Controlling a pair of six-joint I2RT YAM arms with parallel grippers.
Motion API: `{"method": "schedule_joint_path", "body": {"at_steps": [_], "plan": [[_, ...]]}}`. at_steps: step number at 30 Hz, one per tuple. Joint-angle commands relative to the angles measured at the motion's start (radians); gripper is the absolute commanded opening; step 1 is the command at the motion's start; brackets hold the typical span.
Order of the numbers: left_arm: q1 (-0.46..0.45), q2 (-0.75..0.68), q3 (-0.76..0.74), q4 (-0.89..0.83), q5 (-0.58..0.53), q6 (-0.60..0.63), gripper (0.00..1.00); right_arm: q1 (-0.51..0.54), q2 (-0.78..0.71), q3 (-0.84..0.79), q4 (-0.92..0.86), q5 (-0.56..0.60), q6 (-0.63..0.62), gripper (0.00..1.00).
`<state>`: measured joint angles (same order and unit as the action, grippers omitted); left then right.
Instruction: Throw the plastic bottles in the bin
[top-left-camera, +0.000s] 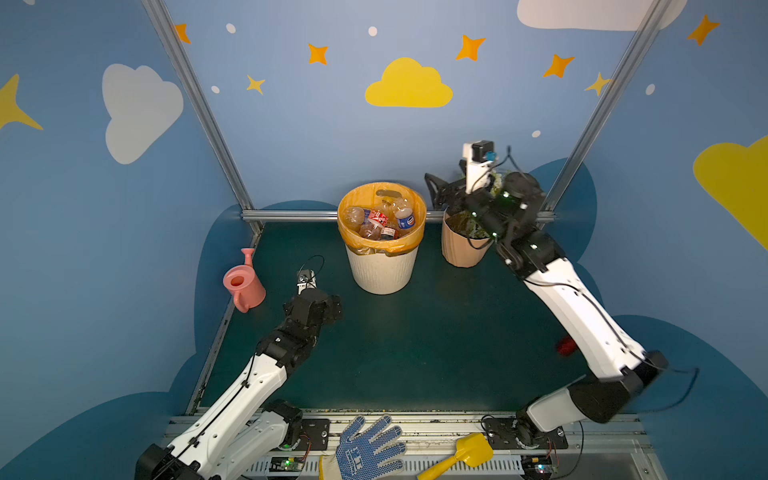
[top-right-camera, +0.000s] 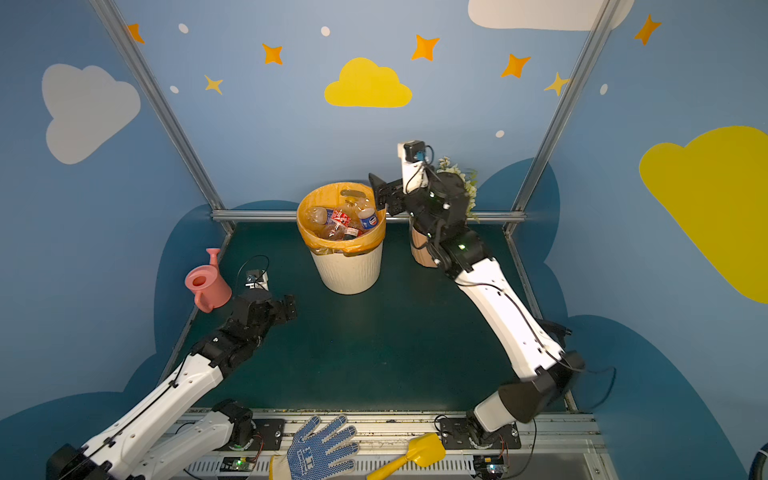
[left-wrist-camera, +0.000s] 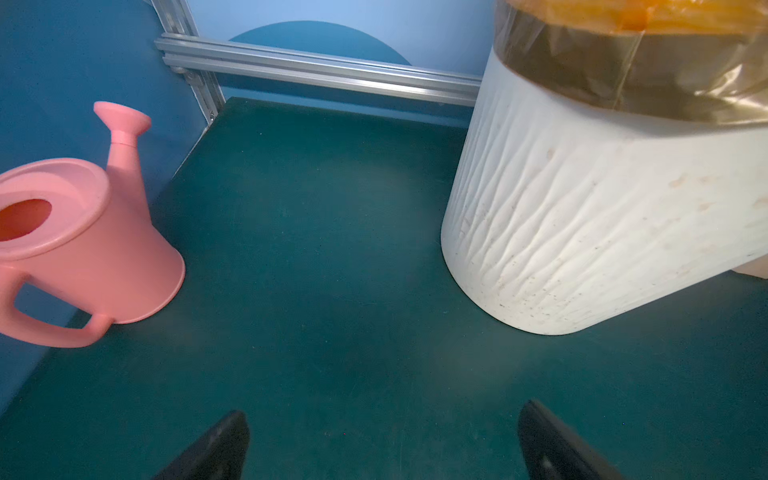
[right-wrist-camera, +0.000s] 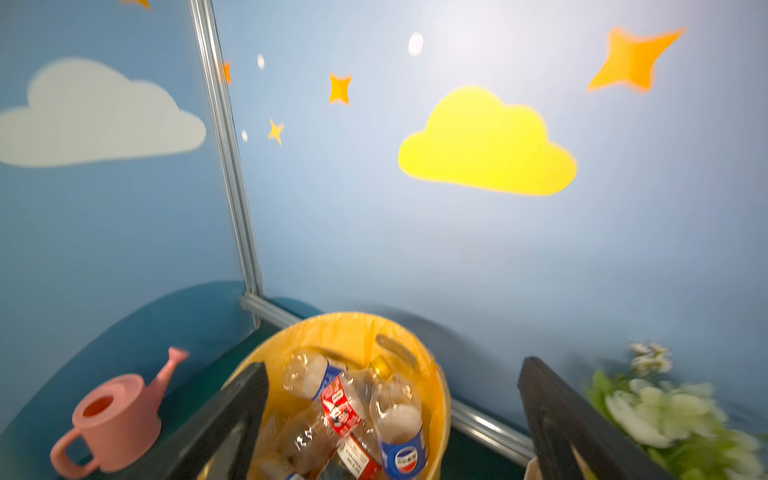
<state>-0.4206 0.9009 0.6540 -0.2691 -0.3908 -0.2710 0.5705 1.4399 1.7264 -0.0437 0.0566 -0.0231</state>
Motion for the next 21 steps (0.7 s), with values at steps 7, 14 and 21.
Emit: {"method": "schedule_joint_path", "body": {"at_steps": [7, 14, 21], "plan": [[0.004, 0.018, 0.016, -0.005, -0.053, -0.035, 1.0, -0.198, -0.245, -0.624, 0.086, 0.155, 0.035, 0.95], [0.022, 0.011, -0.016, 0.031, -0.127, -0.064, 1.0, -0.362, -0.293, -1.122, 0.285, 0.216, 0.0, 0.95], [0.05, 0.022, -0.042, 0.079, -0.137, -0.074, 1.0, -0.419, -0.141, -1.345, 0.618, 0.217, -0.002, 0.95]]}}
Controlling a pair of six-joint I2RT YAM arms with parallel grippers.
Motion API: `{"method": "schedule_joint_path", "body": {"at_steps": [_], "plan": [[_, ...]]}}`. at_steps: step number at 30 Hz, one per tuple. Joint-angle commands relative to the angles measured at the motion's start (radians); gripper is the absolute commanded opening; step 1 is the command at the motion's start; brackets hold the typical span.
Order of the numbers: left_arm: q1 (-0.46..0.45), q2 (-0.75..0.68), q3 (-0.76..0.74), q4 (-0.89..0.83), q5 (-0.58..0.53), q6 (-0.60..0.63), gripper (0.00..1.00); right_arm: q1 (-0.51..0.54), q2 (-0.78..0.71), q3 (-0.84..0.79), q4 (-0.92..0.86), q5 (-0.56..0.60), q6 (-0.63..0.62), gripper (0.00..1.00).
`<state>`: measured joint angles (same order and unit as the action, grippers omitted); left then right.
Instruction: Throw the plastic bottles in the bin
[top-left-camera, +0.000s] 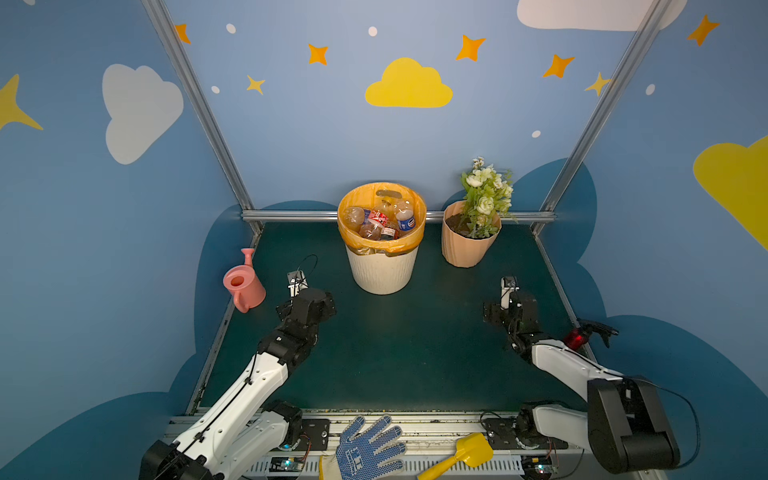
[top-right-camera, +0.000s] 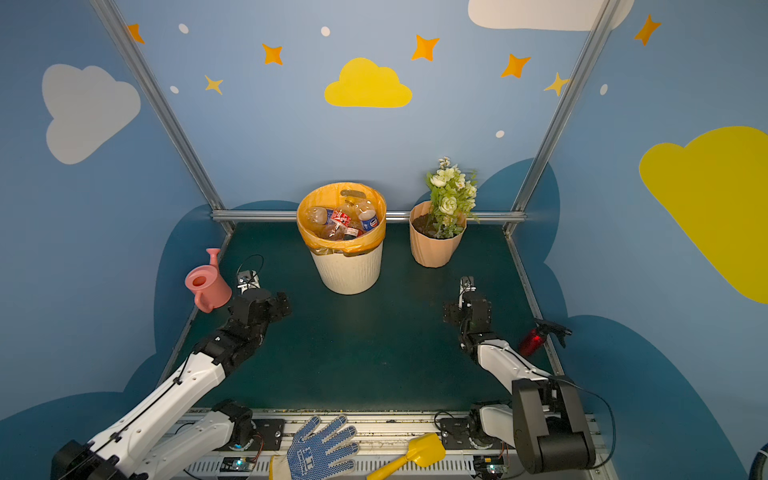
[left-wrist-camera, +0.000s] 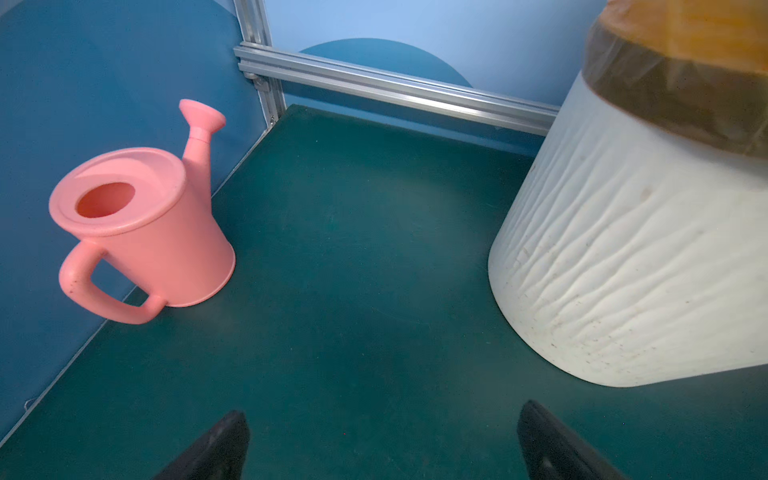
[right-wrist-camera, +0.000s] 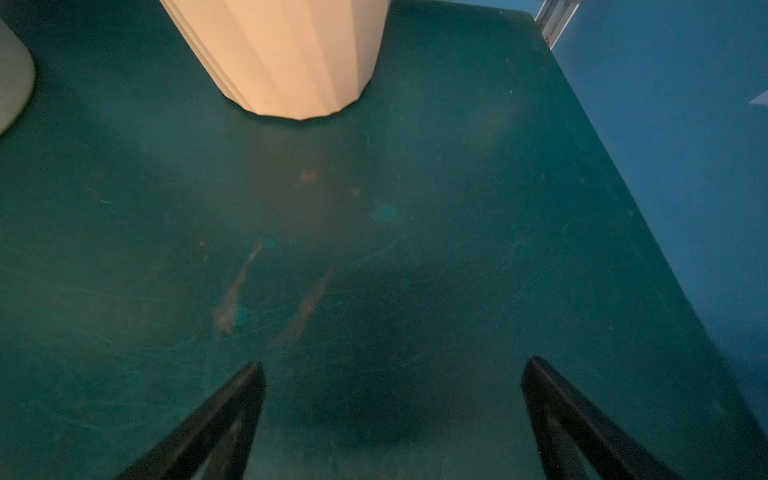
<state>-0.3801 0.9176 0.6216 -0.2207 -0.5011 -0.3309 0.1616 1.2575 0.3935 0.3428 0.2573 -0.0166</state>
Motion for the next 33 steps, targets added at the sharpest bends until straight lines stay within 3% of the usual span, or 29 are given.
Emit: {"method": "schedule_joint_path", "body": {"at_steps": [1, 8, 11, 14, 16, 22, 27, 28, 30, 33], "plan": [[0.012, 0.007, -0.01, 0.03, -0.027, -0.016, 1.0, -0.01, 0.043, 0.011, 0.189, 0.001, -0.011, 0.95], [0.02, -0.001, -0.029, 0.032, -0.066, -0.03, 1.0, -0.024, 0.221, -0.003, 0.48, -0.077, -0.04, 0.95], [0.029, -0.015, -0.055, 0.058, -0.1, -0.012, 1.0, -0.062, 0.221, 0.011, 0.435, -0.142, -0.011, 0.95], [0.052, -0.019, -0.091, 0.122, -0.129, 0.012, 1.0, -0.083, 0.291, -0.024, 0.582, -0.197, -0.012, 0.95], [0.073, -0.009, -0.115, 0.172, -0.143, 0.022, 1.0, -0.084, 0.264, 0.0, 0.485, -0.202, -0.009, 0.96], [0.179, 0.122, -0.216, 0.455, -0.184, 0.133, 1.0, -0.101, 0.261, 0.009, 0.469, -0.23, 0.0, 0.97], [0.254, 0.312, -0.274, 0.732, -0.175, 0.098, 1.0, -0.1, 0.26, 0.01, 0.462, -0.232, 0.0, 0.97], [0.255, 0.329, -0.254, 0.728, -0.16, 0.135, 1.0, -0.101, 0.26, 0.01, 0.463, -0.232, -0.001, 0.97], [0.265, 0.391, -0.267, 0.884, -0.141, 0.199, 1.0, -0.101, 0.26, 0.009, 0.463, -0.231, -0.001, 0.97], [0.313, 0.495, -0.295, 1.049, -0.046, 0.17, 1.0, -0.101, 0.261, 0.01, 0.463, -0.231, -0.001, 0.97]]}}
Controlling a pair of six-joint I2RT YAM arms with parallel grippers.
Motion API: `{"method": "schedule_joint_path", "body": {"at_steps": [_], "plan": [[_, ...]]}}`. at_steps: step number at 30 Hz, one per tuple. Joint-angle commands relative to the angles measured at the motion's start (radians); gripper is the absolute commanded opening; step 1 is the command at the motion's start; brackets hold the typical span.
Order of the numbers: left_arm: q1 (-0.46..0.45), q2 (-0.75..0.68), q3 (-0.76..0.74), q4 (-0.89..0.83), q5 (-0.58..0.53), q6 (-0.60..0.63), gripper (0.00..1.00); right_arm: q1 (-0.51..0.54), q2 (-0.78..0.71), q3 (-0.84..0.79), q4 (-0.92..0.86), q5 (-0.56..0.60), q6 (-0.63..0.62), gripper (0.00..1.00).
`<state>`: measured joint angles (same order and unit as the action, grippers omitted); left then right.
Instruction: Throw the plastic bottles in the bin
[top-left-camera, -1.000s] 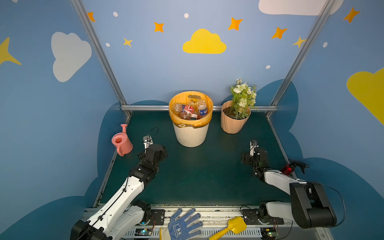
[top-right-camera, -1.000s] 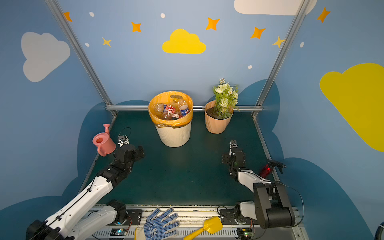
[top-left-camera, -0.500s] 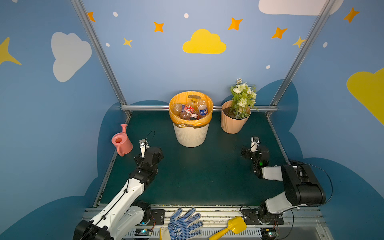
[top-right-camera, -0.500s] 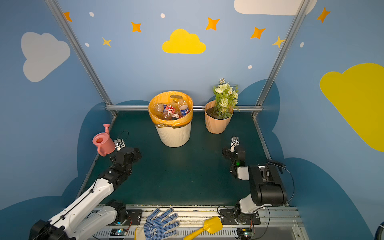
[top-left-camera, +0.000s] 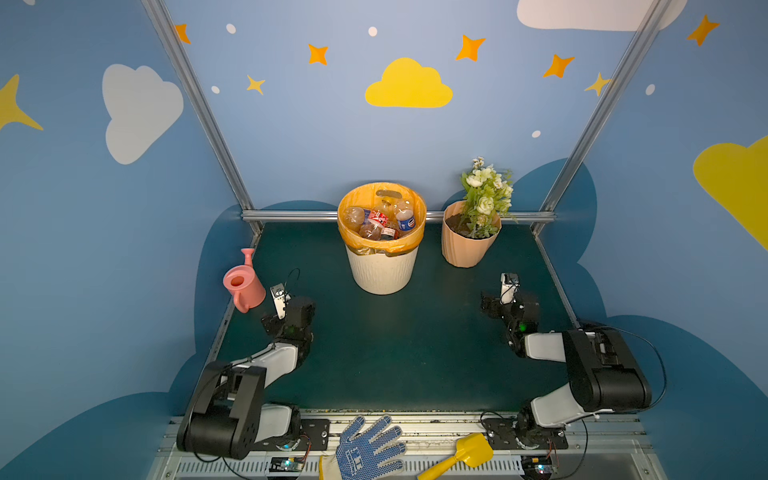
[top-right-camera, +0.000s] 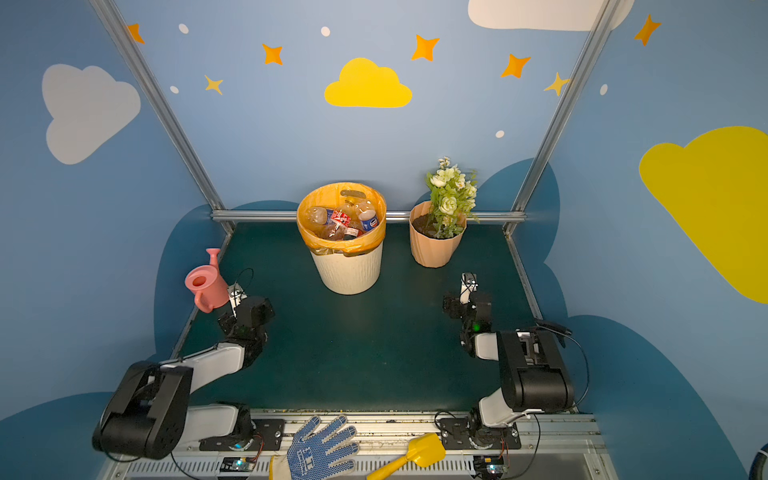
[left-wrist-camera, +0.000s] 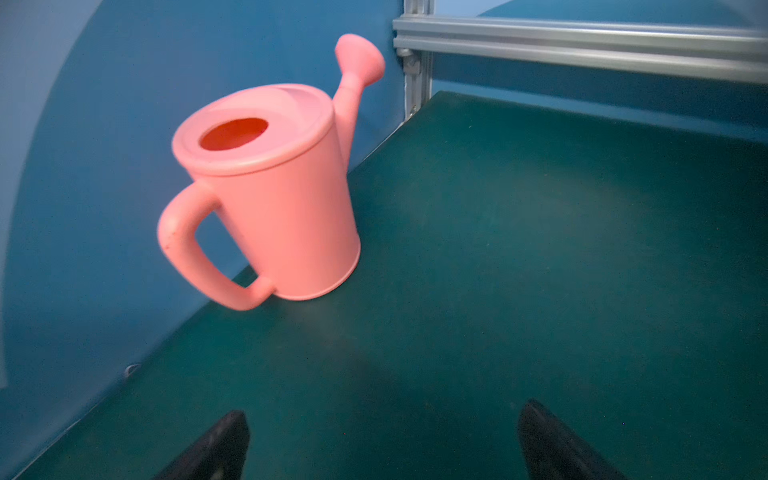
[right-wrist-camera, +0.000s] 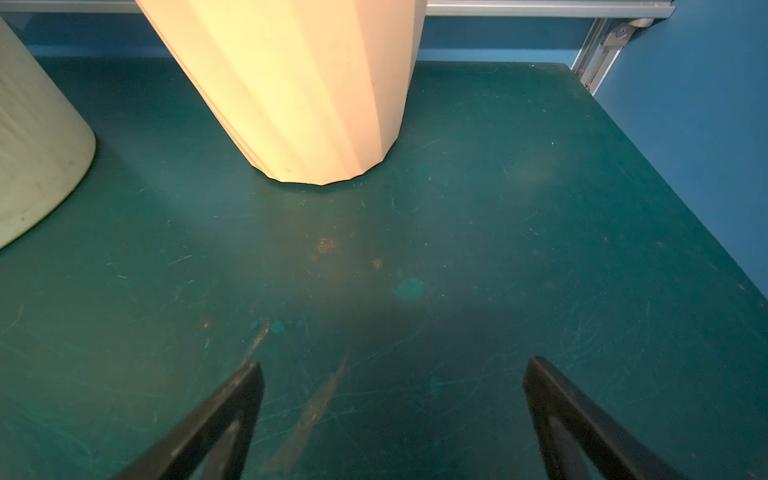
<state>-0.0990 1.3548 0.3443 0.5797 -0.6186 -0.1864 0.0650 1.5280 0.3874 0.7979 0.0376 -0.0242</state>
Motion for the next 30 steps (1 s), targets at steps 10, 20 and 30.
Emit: {"method": "schedule_joint_path", "body": {"at_steps": [10, 20, 30], "plan": [[0.062, 0.157, 0.06, 0.167, 0.327, 0.104, 1.0, -0.005, -0.011, 0.014, 0.009, -0.012, 0.008, 0.97], [0.065, 0.159, 0.068, 0.166, 0.334, 0.107, 1.0, -0.005, -0.01, 0.014, 0.008, -0.012, 0.007, 0.97], [0.065, 0.16, 0.068, 0.17, 0.333, 0.107, 1.0, -0.006, -0.011, 0.016, 0.004, -0.013, 0.007, 0.97]]}}
